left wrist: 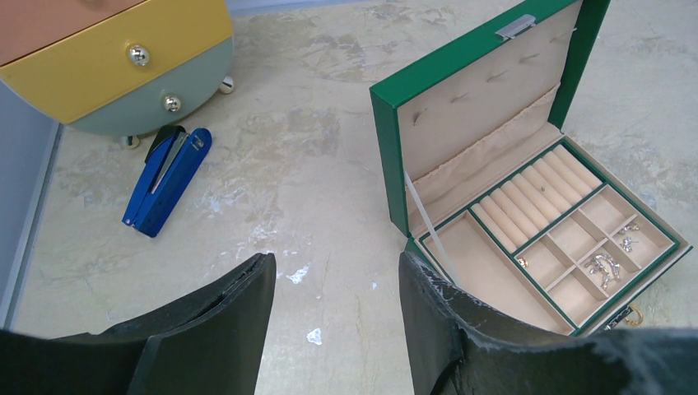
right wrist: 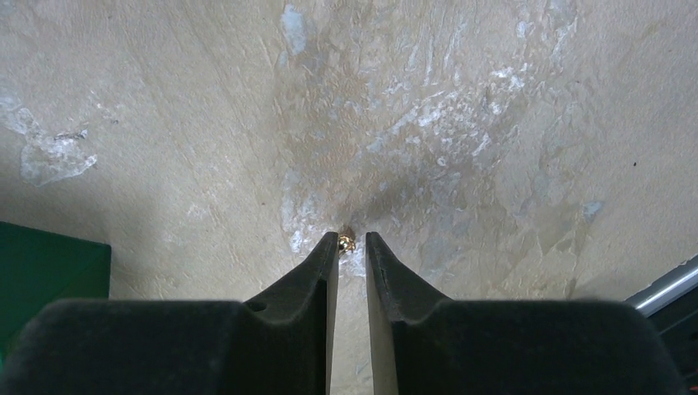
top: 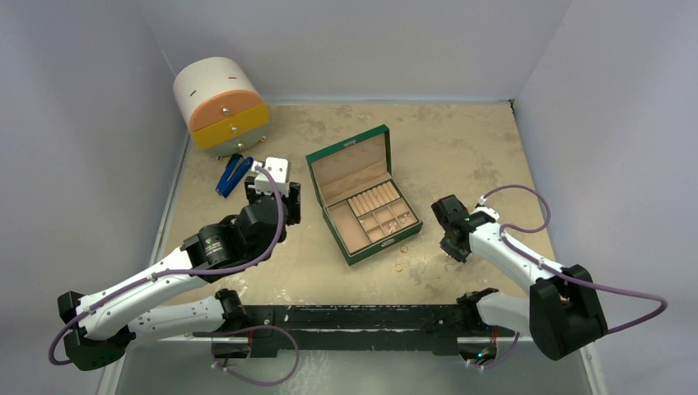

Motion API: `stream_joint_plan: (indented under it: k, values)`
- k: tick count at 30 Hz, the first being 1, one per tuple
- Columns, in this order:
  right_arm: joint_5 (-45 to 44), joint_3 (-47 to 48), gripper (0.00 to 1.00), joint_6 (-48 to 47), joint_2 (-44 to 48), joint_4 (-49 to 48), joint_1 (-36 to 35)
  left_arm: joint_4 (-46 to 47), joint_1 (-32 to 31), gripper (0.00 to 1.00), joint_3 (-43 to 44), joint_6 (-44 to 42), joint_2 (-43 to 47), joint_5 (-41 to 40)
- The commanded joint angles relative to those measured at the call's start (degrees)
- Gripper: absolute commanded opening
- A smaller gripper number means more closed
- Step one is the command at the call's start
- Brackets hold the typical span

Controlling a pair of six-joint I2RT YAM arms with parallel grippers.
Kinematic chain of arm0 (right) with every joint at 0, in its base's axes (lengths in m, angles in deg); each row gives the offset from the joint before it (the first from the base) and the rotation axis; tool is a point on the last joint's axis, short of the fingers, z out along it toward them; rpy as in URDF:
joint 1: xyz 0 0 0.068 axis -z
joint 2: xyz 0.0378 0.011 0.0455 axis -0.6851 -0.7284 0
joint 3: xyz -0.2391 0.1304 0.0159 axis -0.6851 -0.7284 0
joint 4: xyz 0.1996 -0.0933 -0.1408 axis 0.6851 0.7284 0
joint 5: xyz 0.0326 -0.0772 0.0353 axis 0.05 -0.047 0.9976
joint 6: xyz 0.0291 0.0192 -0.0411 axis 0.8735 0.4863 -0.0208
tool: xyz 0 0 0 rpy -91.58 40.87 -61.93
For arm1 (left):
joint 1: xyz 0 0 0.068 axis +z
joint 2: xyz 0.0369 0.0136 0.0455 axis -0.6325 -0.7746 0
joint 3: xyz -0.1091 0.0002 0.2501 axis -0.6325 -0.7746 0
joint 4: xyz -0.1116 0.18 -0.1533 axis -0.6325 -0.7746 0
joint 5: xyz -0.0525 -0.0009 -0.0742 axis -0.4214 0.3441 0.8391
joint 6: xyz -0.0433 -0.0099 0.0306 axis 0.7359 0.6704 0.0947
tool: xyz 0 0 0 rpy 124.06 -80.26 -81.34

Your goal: Organize the mixed jewelry

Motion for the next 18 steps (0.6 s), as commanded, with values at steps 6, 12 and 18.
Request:
stream_joint_plan:
  k: [6, 12, 18]
  values:
    - [-1.46, -0.39, 0.17, 0.62, -1.24, -1.34, 0.36, 0.72, 0.19, 0.56, 0.28, -0.09, 0.41, -0.26]
    - [-1.10, -0.66, 0.15, 0.17, -1.85, -1.94, 0.36, 0.72, 0.22, 0.56, 0.20, -0.09, 0.30, -0.32]
    - [-1.15, -0.40, 0.08, 0.00, -2.67, -2.05, 0.31, 0.72, 0.22, 0.56, 0.24, -0.15, 0.39, -0.34]
